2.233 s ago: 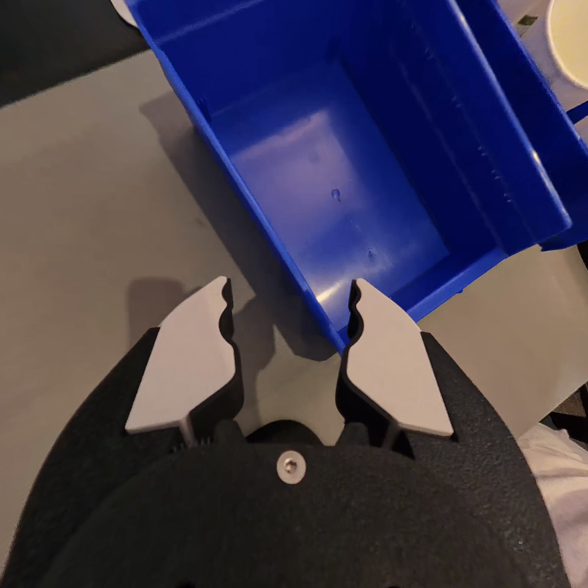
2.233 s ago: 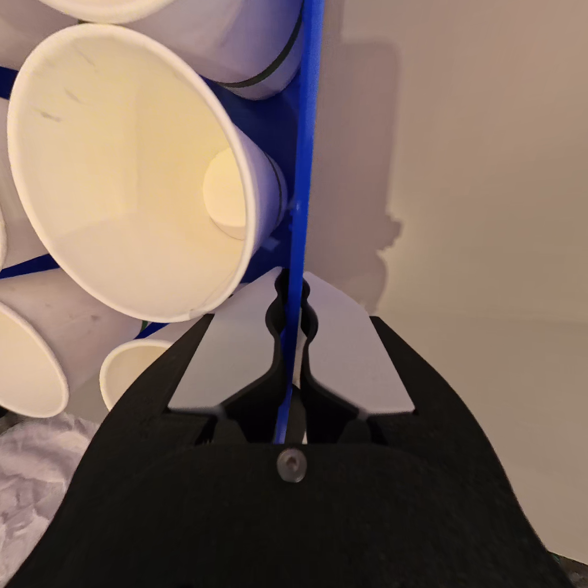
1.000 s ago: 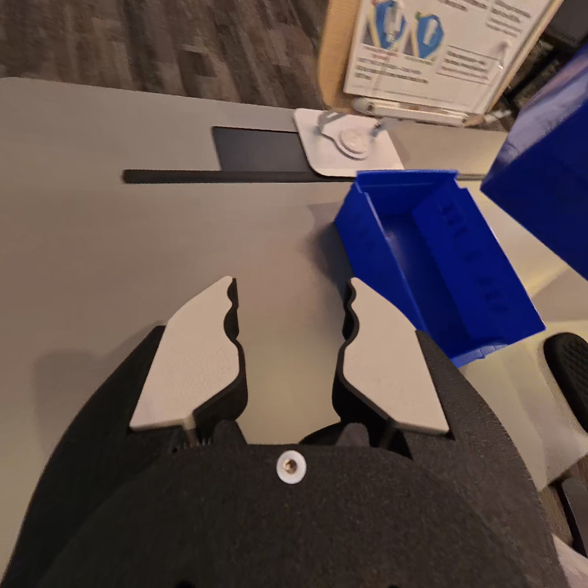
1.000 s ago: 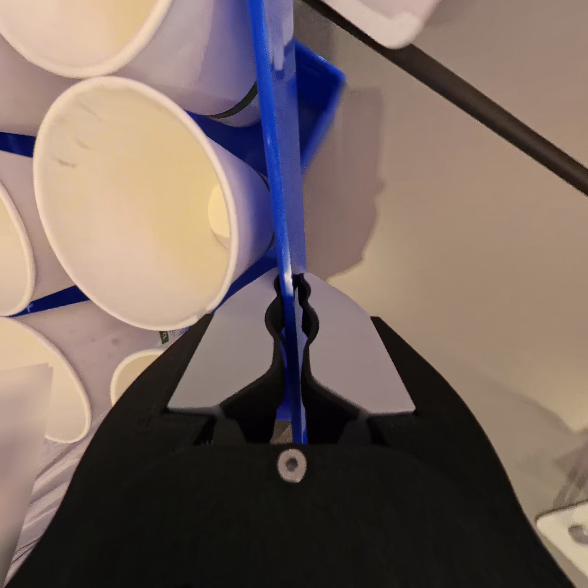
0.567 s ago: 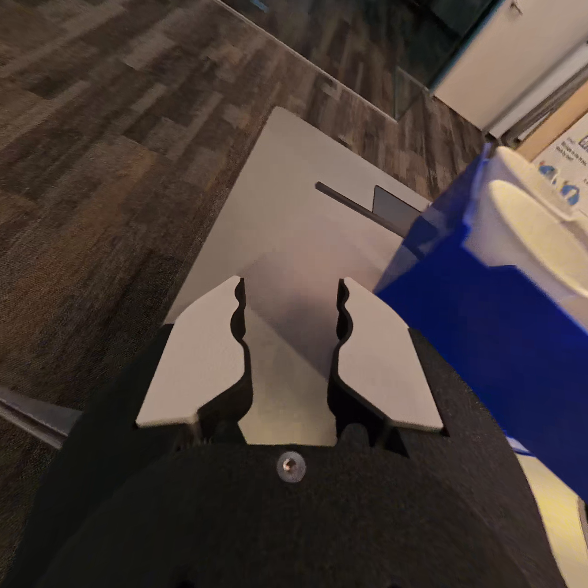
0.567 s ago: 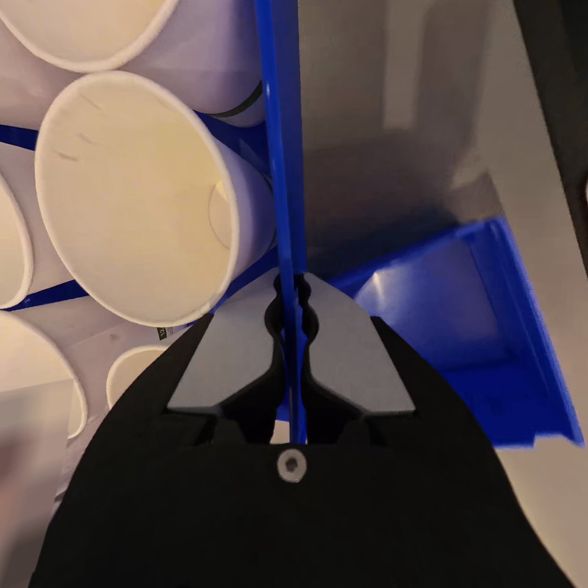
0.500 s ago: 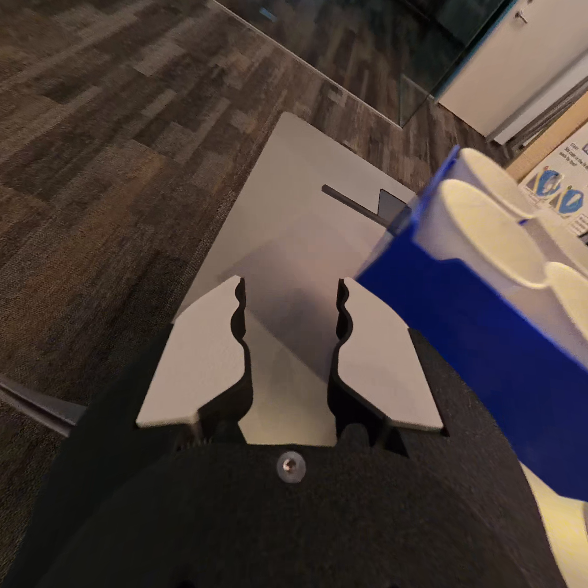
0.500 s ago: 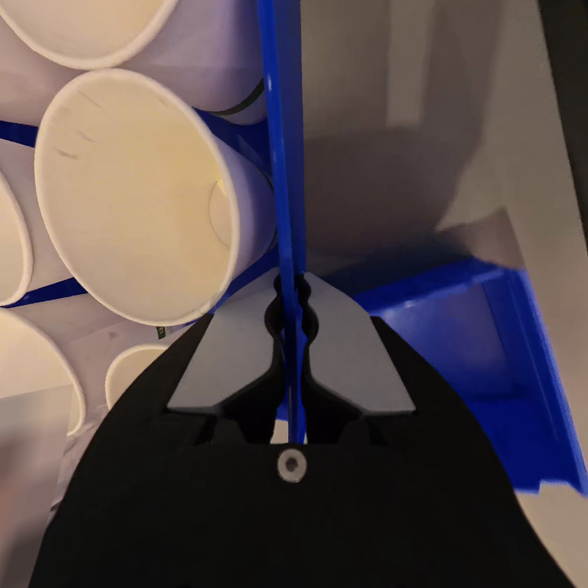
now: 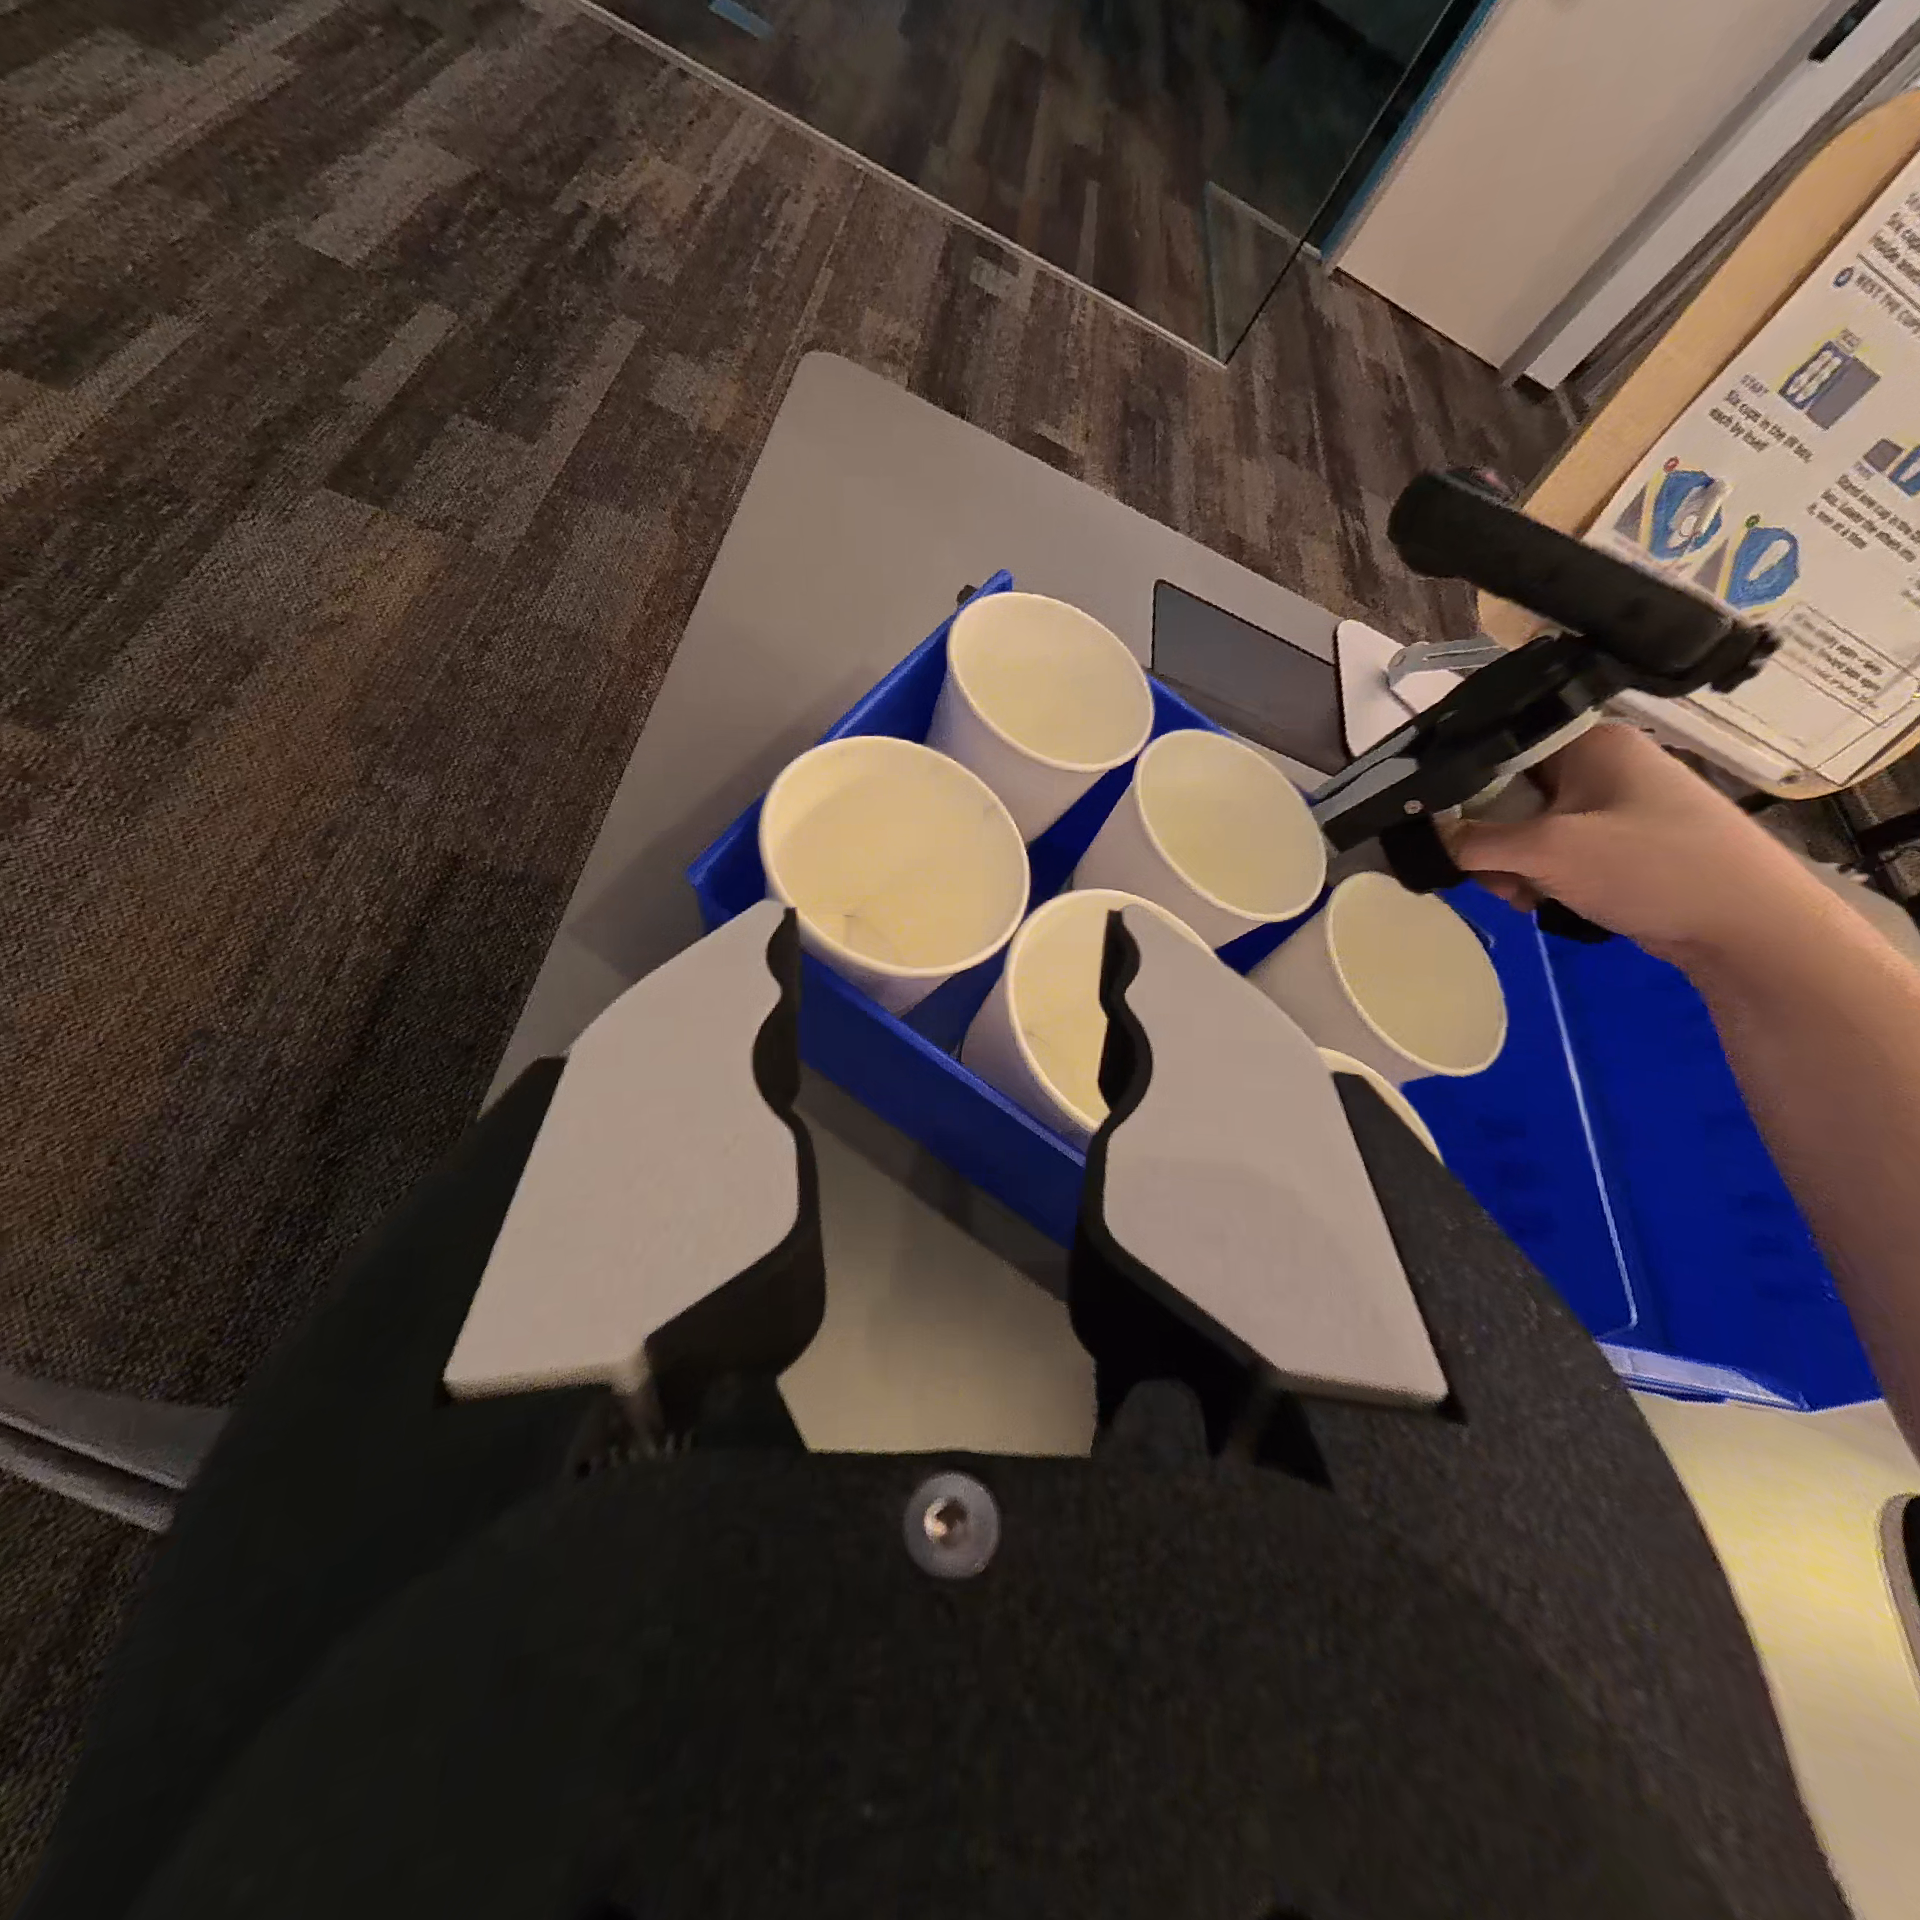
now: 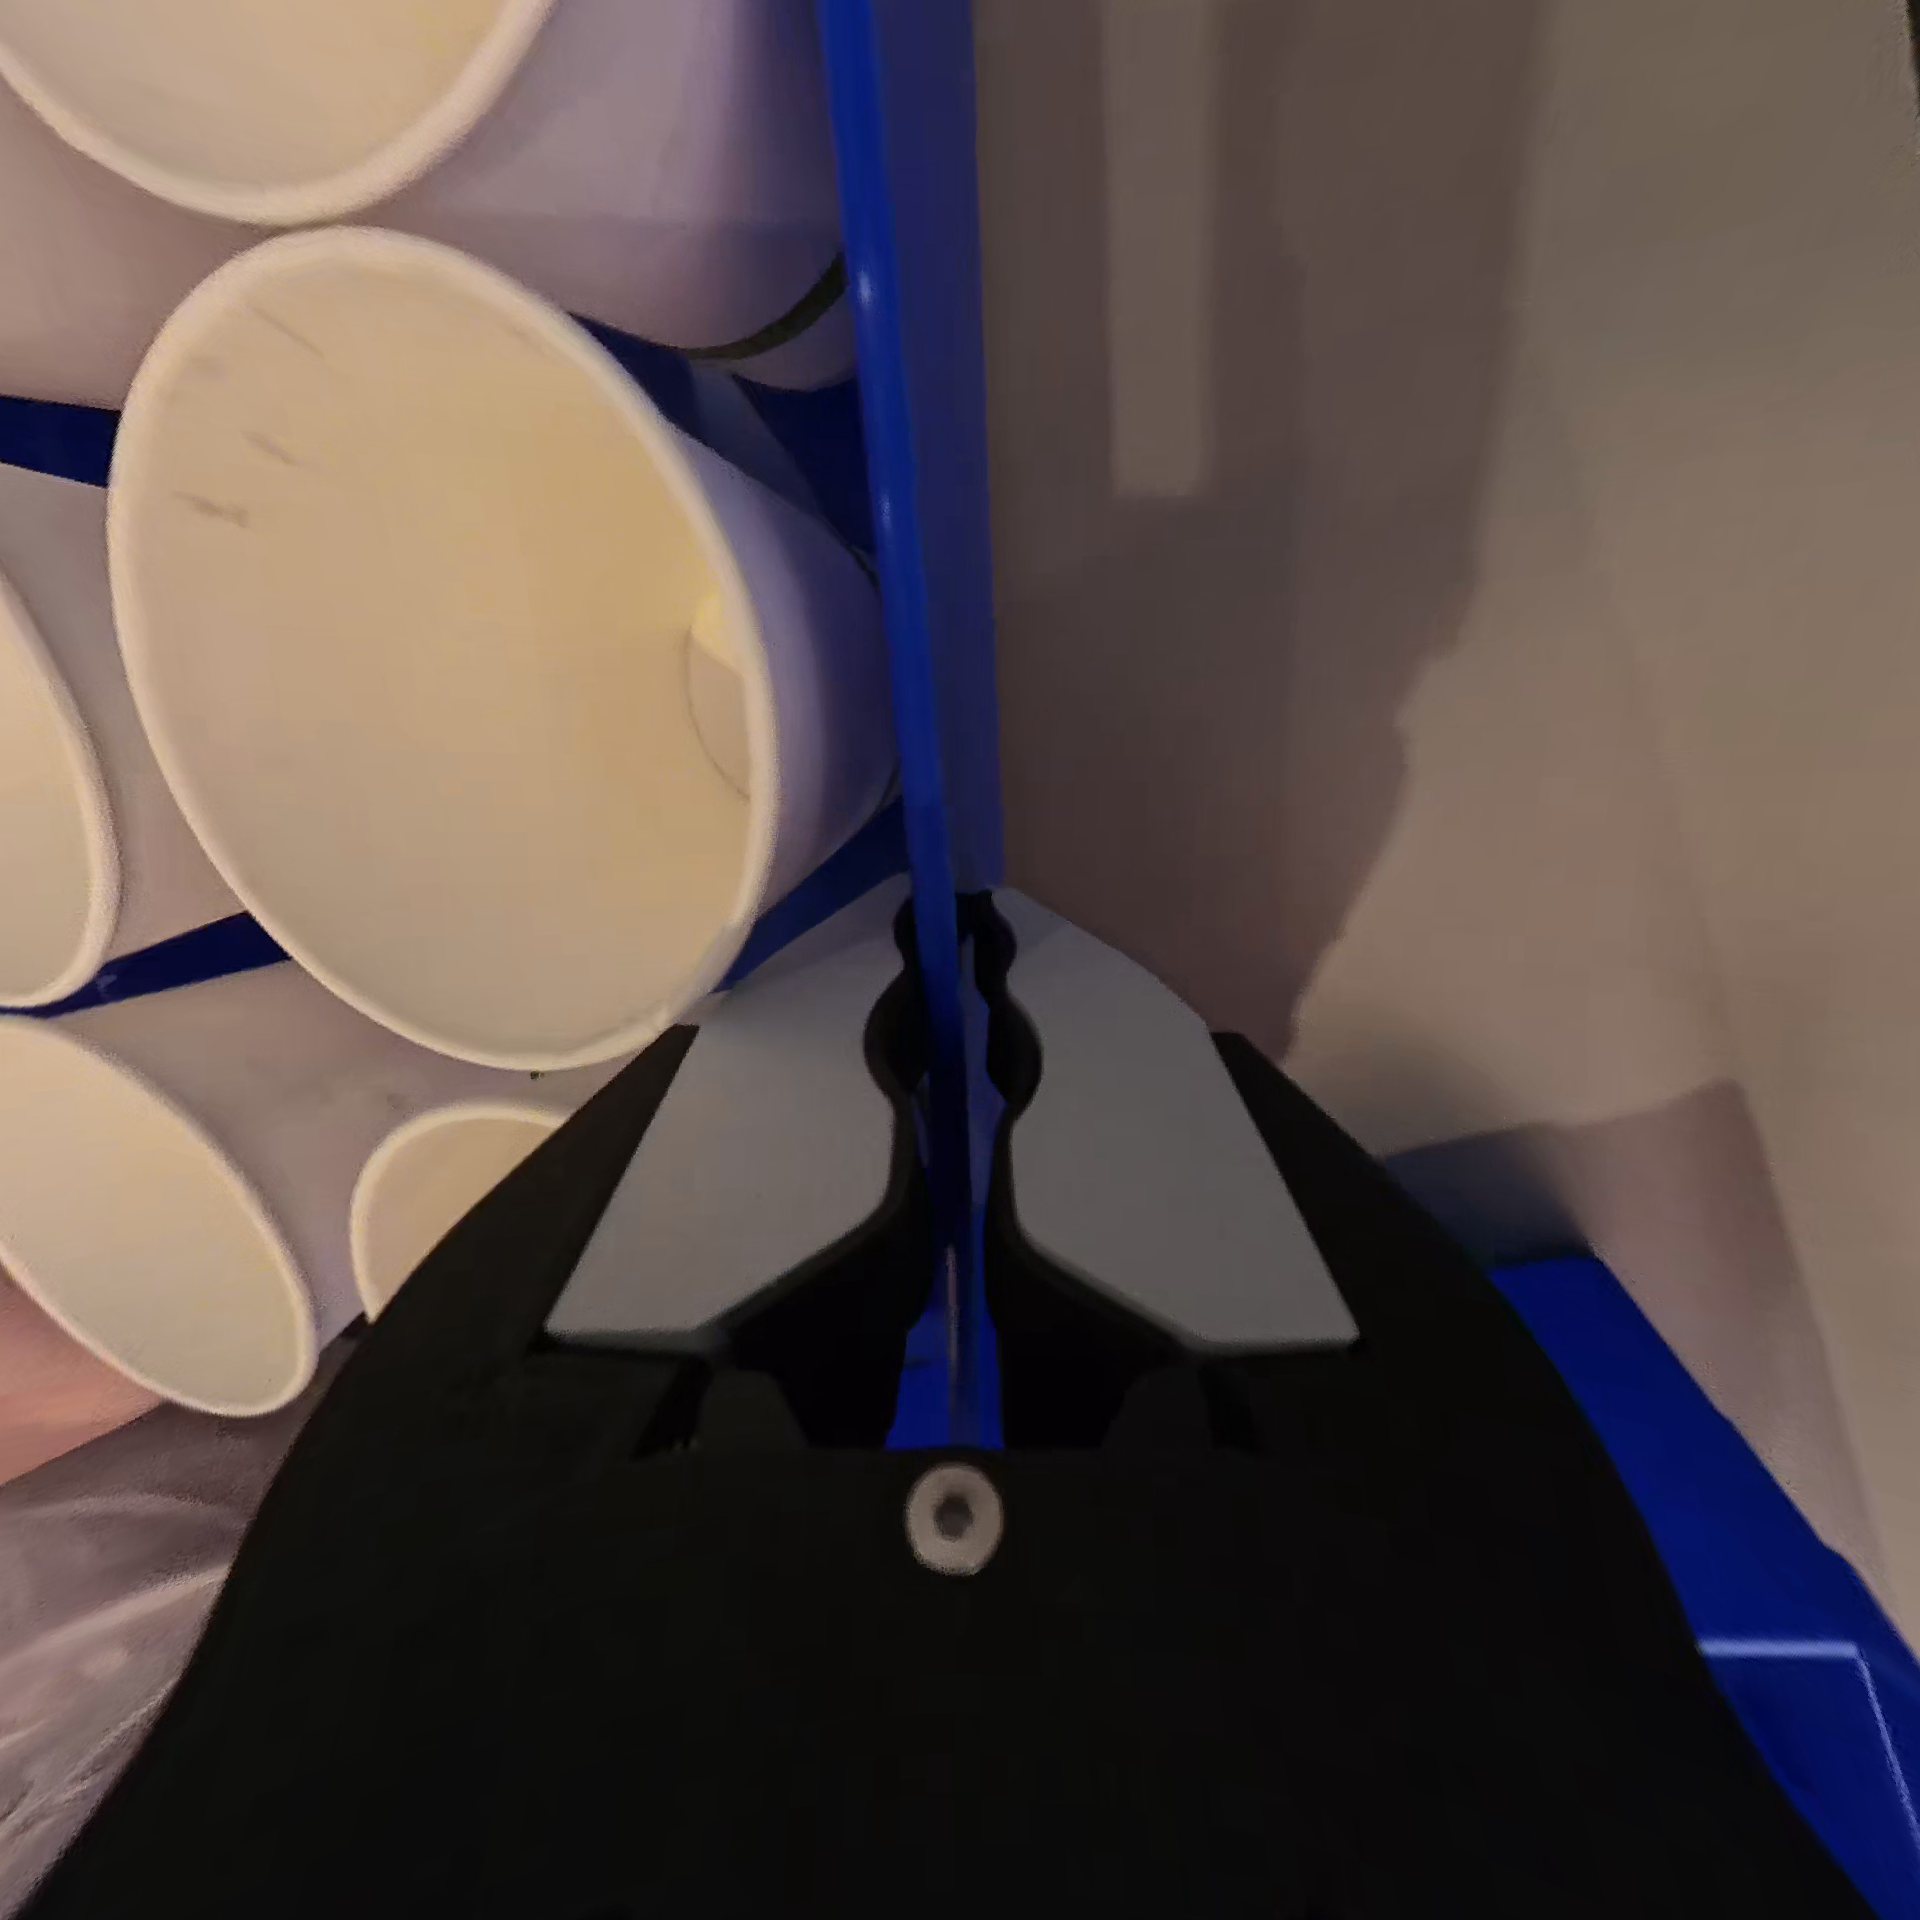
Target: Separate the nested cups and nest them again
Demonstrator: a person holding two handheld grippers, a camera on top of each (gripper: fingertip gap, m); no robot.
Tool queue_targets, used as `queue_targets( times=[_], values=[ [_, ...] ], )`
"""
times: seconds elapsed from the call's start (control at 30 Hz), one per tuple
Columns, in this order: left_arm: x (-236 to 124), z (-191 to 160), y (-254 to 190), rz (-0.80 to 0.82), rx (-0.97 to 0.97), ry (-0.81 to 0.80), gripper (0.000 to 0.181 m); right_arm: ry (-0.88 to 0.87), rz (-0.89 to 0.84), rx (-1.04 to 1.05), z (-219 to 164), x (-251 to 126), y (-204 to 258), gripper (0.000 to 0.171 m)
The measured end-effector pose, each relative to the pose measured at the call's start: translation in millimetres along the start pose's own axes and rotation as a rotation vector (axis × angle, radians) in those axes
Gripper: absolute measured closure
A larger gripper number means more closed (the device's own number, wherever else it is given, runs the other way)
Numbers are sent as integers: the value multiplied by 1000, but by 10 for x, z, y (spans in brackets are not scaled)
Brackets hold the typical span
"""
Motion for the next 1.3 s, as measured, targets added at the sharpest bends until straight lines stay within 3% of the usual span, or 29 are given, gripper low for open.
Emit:
queue_targets(
  times=[0.2,0.37,0.43,0.5,0.6,0.67,0.77,0.87,0.9,0.93,1.03,1.17,1.3],
  values=[
    [52,21,-42,-21,10,8,125,-83,-72,-83,43,11,-84,165],
    [56,5,-49,-27,14,16,125,-323,-313,-129,-29,-680,-155,136],
    [38,1,-47,-35,14,11,125,-404,-473,-74,-385,-1114,-240,137],
    [21,3,-40,-42,9,3,125,-375,-563,126,-1038,-1360,-499,121],
    [8,20,-55,-55,0,-13,125,-307,-592,470,-2142,-1356,-1043,106],
    [14,35,-88,-59,6,-17,125,-282,-530,611,-2685,-1108,-1287,104],
    [51,45,-157,-52,24,-3,125,-193,-379,701,-3146,-575,-1385,105],
    [93,44,-243,-41,53,18,125,-142,-283,685,-3245,-208,-1374,112],
    [101,44,-270,-36,61,22,125,-159,-190,657,-3181,-128,-1300,135],
    [108,45,-296,-30,69,26,125,-166,-126,647,-3138,-88,-1256,151],
    [132,43,-366,-18,92,38,125,-139,-144,665,-3189,-106,-1370,164],
    [167,48,-420,-4,107,50,125,-133,-151,658,-3376,-162,-1612,167],
    [189,82,-472,9,121,45,125,-118,-161,686,-3806,-207,-1850,168]
  ],
)
Point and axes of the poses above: each gripper's, where its closed fingertips meet, x out along the fingers, z out of its top, y = z × x across the jaws, the point moved 2 cm from there along -x, back along the fingers, and after that the axes turned 14 degrees about y, right-handed, at the moved point
